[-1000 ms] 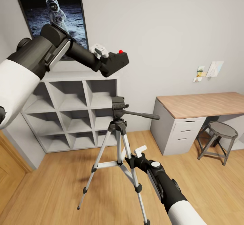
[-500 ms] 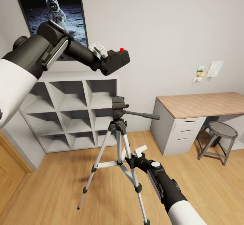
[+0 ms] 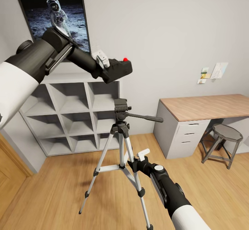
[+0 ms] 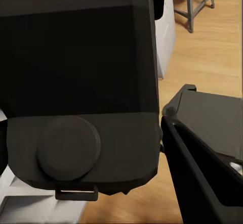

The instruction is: Attach the digital camera to the camera tripod in the bedroom.

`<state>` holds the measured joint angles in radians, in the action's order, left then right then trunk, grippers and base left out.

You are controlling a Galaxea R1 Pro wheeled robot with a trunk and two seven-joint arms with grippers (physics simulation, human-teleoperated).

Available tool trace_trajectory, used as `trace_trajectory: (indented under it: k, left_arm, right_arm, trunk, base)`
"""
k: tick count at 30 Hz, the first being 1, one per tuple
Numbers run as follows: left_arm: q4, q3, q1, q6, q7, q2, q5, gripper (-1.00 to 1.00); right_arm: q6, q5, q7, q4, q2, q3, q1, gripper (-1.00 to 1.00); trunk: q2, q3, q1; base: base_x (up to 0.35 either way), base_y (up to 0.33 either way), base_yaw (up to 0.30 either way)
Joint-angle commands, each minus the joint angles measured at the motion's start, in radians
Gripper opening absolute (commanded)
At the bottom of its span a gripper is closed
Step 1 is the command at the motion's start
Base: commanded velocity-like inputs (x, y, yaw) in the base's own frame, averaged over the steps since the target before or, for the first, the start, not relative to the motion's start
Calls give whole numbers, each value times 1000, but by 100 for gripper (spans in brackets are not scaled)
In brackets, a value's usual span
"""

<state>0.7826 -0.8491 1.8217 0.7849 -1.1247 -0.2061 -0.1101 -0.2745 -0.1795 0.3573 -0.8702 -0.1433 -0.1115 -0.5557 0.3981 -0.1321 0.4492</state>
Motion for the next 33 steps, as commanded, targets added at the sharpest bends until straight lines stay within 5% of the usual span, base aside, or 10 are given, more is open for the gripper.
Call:
trace_trajectory:
  k: [1, 4, 5, 23, 33]
  left_arm:
    - [-2, -11, 2, 3, -3, -2, -8, -100]
    - [-4, -29, 2, -7, -19, -4, -6, -100]
    - [-5, -37, 2, -287, -71, -4, -6, -100]
    - [-18, -39, 2, -344, -83, -6, -13, -100]
    - [-118, -39, 2, -401, -128, -5, -14, -100]
  right_arm:
    - [-9, -16, 11, 4, -1, 3, -1, -100]
    - [-9, -16, 11, 5, -1, 3, 0, -100]
    - [-83, -34, 11, 23, -1, 3, -1, -100]
    - [-81, -35, 8, 23, -1, 3, 0, -100]
    - [-81, -35, 8, 23, -1, 3, 0, -100]
  trunk:
    - [2, -2, 1]
    - [2, -2, 1]
    - [2, -2, 1]
    - [2, -2, 1]
    - [2, -2, 1]
  base:
    - [0, 0, 0]
    - [0, 0, 0]
    - [0, 0, 0]
    - [0, 0, 0]
    - [0, 0, 0]
